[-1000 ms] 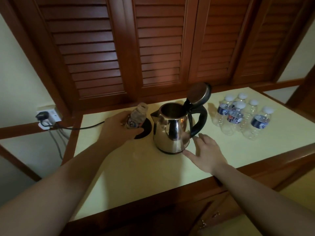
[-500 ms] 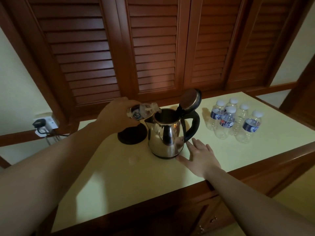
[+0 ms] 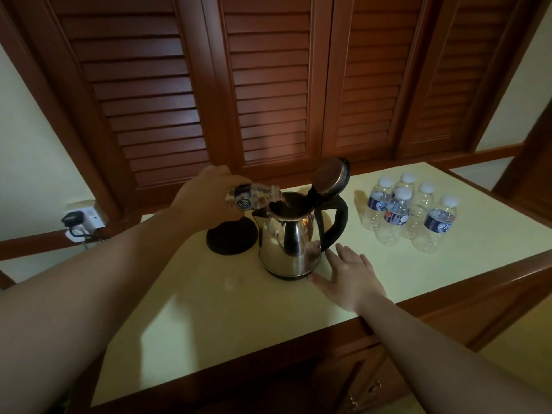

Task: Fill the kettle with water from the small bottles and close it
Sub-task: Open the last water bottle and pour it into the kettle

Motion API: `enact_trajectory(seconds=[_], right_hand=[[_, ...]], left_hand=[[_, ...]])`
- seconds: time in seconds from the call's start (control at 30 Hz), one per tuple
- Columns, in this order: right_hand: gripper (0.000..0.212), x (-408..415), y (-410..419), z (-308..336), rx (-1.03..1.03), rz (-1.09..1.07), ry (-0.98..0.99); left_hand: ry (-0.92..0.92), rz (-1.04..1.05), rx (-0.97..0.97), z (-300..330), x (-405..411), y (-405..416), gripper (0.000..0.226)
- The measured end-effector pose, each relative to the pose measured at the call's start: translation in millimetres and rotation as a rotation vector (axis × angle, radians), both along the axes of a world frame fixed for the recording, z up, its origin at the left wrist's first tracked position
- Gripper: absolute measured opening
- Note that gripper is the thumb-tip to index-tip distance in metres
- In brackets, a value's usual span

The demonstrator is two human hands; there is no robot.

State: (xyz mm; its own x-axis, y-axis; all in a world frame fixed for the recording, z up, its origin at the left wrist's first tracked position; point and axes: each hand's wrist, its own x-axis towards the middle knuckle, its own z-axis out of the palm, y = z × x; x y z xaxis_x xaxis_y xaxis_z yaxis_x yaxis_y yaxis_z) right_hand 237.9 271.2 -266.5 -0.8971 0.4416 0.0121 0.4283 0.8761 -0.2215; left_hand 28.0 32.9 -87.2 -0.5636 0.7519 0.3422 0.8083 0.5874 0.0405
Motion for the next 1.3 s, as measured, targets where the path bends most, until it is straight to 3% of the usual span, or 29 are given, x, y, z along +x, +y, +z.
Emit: enact_trajectory(seconds=[1.3], right_hand=[[0.097, 2, 1, -1, -0.025, -0.014, 0.031]], left_hand=[[0.139, 0.027, -0.156, 33, 5, 5, 0.071]])
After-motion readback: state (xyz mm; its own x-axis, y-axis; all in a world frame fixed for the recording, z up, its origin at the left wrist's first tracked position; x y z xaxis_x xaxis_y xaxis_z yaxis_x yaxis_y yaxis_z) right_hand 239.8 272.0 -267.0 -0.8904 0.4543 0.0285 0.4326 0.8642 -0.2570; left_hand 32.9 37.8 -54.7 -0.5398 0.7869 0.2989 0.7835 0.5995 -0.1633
